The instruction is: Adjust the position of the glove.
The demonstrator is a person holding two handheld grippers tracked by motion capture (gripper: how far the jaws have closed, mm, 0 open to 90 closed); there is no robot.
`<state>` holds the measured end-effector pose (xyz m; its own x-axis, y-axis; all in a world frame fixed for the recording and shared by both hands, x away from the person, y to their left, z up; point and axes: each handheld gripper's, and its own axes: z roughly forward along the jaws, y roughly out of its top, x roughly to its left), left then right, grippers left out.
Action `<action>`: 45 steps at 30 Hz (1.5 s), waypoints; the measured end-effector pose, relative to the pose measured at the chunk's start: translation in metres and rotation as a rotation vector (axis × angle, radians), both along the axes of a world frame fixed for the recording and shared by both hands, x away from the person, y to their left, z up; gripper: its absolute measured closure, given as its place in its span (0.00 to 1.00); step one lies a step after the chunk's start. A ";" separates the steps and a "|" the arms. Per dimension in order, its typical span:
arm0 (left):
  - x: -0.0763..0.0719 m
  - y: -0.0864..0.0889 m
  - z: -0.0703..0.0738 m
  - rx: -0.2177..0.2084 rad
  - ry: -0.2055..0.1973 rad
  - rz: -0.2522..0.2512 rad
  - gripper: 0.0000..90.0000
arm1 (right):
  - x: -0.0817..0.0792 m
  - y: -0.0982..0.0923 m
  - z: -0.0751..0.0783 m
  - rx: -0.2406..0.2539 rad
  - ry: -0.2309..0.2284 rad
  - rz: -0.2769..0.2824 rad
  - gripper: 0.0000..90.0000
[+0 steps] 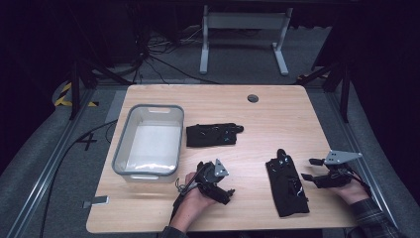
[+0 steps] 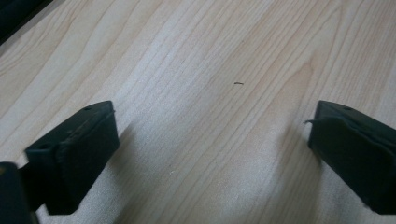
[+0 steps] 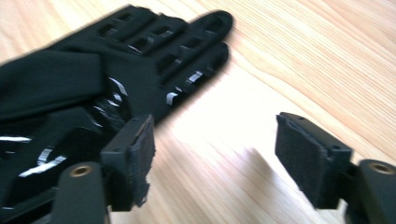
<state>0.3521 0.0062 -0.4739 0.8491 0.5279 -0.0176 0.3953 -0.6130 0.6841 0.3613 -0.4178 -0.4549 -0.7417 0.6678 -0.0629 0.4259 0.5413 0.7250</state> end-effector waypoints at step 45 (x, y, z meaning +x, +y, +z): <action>0.128 -0.037 0.033 0.146 -0.019 0.230 1.00 | 0.008 -0.008 -0.011 0.025 0.028 -0.038 0.13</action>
